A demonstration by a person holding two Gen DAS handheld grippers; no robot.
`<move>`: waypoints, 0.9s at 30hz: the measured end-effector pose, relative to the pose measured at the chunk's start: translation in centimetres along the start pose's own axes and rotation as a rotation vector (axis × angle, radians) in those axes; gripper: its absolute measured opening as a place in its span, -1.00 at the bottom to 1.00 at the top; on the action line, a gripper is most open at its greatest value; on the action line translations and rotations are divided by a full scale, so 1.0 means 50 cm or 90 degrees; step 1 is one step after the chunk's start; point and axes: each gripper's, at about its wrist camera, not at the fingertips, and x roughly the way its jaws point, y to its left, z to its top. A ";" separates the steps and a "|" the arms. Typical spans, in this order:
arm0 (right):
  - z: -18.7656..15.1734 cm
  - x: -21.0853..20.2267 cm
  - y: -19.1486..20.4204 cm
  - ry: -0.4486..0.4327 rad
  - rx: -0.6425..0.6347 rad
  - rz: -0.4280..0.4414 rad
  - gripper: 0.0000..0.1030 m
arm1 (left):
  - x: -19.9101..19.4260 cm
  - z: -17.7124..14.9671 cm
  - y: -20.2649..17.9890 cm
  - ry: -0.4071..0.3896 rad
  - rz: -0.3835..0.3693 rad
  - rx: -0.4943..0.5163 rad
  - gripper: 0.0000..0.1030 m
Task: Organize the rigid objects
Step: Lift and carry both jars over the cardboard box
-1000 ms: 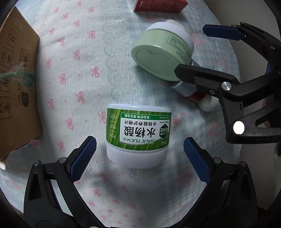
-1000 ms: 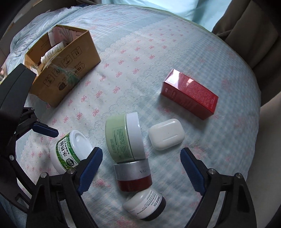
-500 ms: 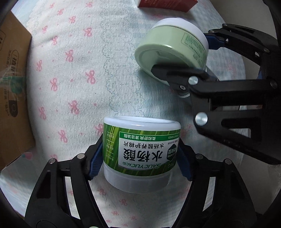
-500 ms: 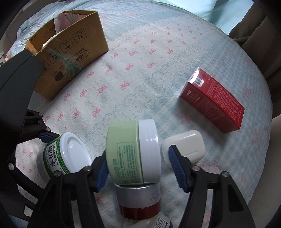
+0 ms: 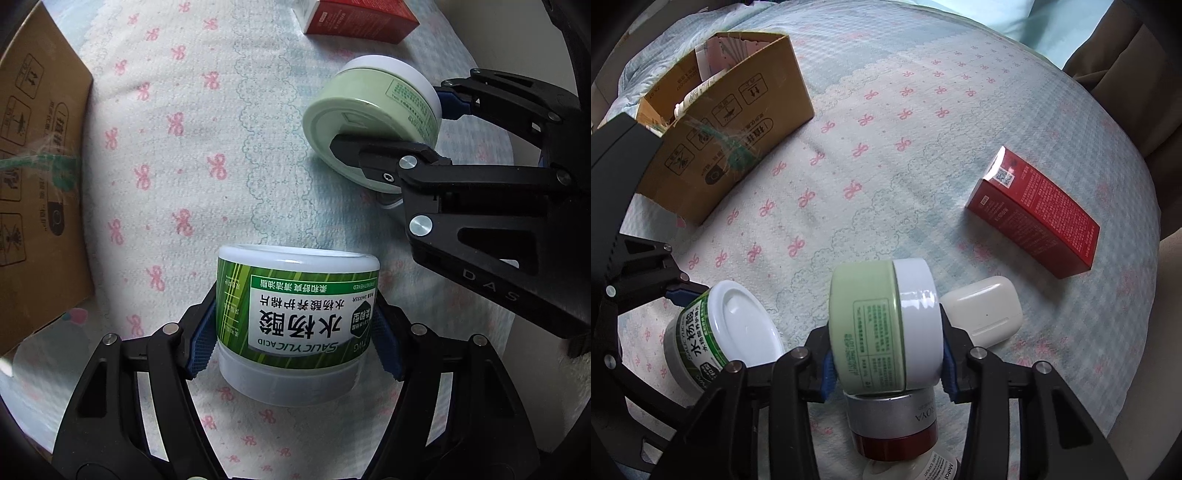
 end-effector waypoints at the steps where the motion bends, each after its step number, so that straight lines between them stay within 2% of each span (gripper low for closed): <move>1: 0.002 -0.004 0.001 -0.001 0.003 0.000 -0.22 | -0.007 0.000 0.000 -0.002 0.000 -0.002 0.33; 7: 0.018 -0.042 0.003 -0.007 0.029 -0.004 -0.22 | -0.065 -0.013 0.014 -0.018 -0.009 -0.004 0.33; 12: 0.028 -0.118 0.005 -0.017 0.070 -0.011 -0.22 | -0.150 -0.017 0.024 -0.044 -0.013 -0.011 0.33; 18: 0.057 -0.240 0.024 -0.030 0.118 -0.026 -0.22 | -0.282 -0.031 0.012 -0.089 -0.006 -0.015 0.33; 27: 0.131 -0.419 0.089 -0.057 0.179 -0.062 -0.22 | -0.528 -0.055 0.099 -0.168 -0.010 -0.051 0.33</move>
